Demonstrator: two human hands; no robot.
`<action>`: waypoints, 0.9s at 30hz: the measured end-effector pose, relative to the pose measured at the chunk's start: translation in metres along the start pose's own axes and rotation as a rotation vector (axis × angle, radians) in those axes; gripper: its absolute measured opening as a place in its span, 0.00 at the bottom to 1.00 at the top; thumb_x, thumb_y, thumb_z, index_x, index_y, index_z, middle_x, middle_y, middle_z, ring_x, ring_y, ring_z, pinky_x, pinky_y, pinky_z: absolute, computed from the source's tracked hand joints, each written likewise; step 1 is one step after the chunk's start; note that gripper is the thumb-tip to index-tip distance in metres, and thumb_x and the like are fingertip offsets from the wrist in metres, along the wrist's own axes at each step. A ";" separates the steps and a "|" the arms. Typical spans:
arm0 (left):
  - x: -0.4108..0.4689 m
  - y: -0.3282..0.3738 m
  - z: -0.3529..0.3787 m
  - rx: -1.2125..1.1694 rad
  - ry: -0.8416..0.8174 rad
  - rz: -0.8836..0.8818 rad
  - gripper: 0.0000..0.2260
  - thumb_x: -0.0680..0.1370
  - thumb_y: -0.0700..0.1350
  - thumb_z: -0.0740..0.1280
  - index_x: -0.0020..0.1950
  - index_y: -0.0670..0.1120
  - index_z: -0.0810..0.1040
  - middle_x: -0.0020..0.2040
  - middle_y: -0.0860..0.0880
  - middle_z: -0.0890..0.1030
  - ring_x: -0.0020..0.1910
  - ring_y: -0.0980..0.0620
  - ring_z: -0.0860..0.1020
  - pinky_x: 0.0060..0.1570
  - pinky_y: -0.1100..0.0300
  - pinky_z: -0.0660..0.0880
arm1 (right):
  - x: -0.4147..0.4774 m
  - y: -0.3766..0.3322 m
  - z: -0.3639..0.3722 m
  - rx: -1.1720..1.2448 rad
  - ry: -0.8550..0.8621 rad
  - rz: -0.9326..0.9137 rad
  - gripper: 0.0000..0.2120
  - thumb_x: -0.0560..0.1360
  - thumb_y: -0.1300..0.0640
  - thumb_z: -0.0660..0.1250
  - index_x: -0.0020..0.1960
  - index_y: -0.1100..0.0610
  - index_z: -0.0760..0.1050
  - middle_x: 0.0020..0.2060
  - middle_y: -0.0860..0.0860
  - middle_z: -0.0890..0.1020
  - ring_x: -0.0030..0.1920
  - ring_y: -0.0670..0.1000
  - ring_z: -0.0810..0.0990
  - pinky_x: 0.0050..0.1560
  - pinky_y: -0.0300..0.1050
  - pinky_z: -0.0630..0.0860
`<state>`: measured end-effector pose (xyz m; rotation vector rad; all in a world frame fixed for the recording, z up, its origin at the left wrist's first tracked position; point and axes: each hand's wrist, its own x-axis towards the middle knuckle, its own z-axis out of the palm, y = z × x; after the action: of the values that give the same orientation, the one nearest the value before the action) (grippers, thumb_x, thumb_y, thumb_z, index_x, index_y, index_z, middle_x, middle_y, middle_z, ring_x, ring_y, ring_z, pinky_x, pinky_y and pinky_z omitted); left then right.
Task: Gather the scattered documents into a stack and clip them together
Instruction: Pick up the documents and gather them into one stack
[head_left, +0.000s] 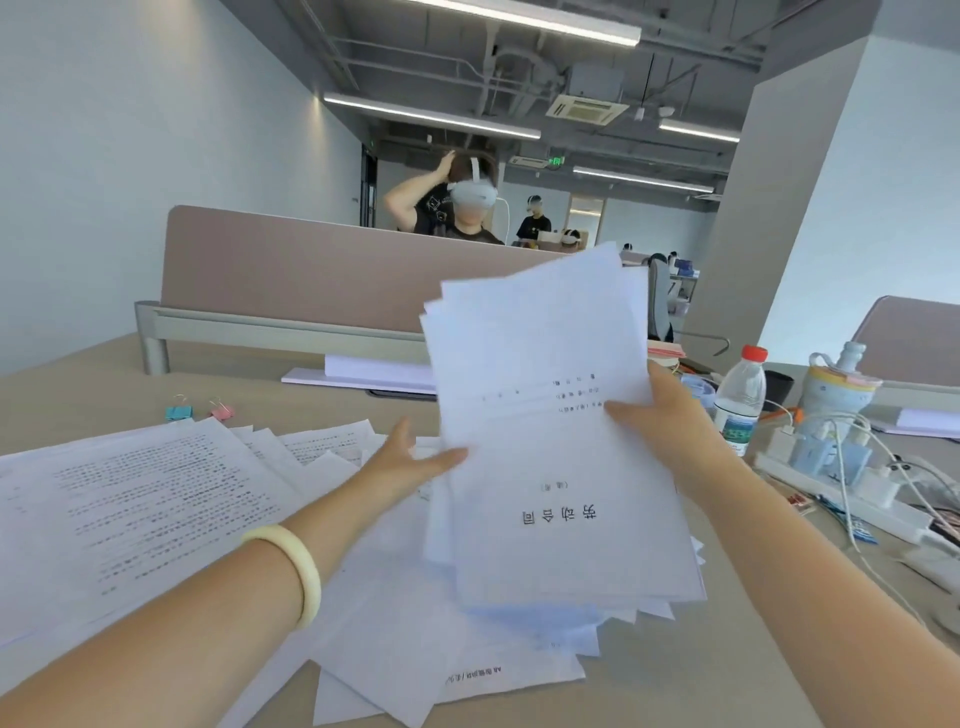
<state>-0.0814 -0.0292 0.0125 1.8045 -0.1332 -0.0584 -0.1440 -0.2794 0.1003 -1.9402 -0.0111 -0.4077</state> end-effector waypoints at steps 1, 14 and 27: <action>-0.002 0.011 -0.007 -0.137 -0.057 0.039 0.36 0.71 0.55 0.72 0.75 0.50 0.60 0.71 0.53 0.70 0.69 0.52 0.71 0.62 0.57 0.70 | -0.001 -0.004 0.000 0.089 -0.036 -0.006 0.15 0.76 0.64 0.63 0.58 0.49 0.73 0.46 0.44 0.83 0.40 0.46 0.84 0.34 0.41 0.79; -0.048 0.037 -0.065 -0.132 0.298 0.293 0.06 0.76 0.47 0.67 0.53 0.54 0.76 0.44 0.62 0.79 0.43 0.65 0.76 0.40 0.68 0.71 | 0.002 -0.011 0.097 0.416 -0.163 -0.074 0.24 0.75 0.60 0.68 0.68 0.51 0.63 0.63 0.48 0.77 0.61 0.50 0.78 0.63 0.51 0.74; -0.042 0.007 -0.078 -0.241 0.284 0.218 0.04 0.76 0.45 0.68 0.48 0.54 0.80 0.44 0.60 0.83 0.39 0.66 0.82 0.35 0.72 0.76 | 0.005 -0.011 0.125 0.499 -0.095 -0.061 0.13 0.76 0.61 0.66 0.58 0.50 0.70 0.52 0.46 0.81 0.54 0.50 0.81 0.56 0.50 0.77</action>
<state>-0.1151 0.0494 0.0366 1.5309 -0.1139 0.3239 -0.1070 -0.1641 0.0687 -1.4667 -0.2150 -0.3159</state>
